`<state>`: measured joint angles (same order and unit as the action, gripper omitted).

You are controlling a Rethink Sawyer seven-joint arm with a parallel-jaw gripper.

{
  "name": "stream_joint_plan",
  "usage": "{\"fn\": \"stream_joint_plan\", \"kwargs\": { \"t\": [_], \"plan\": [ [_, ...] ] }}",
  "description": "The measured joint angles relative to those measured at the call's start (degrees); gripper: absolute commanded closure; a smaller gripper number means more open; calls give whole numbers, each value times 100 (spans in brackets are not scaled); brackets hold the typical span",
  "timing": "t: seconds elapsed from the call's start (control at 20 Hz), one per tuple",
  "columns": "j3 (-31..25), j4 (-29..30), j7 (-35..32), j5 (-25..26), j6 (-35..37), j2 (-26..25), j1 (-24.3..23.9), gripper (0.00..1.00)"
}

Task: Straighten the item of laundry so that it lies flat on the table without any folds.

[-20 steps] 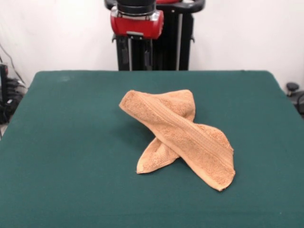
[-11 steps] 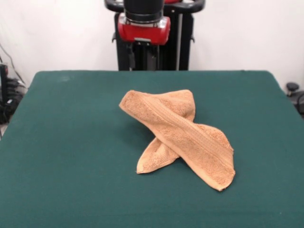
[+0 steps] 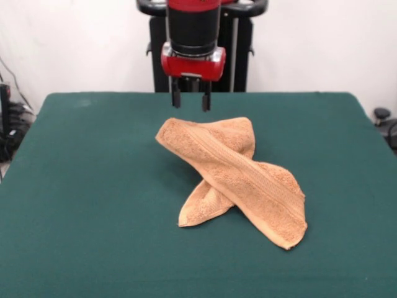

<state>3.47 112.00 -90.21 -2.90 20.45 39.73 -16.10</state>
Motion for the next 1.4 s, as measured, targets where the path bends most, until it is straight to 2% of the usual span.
{"fn": "stream_joint_plan", "kwargs": {
  "t": [0.95, 1.4],
  "plan": [
    [17, 79, 0, 0, -104, -18, 46, 0],
    [16, 80, 0, 0, -303, -191, -168, 0]
  ]
}}
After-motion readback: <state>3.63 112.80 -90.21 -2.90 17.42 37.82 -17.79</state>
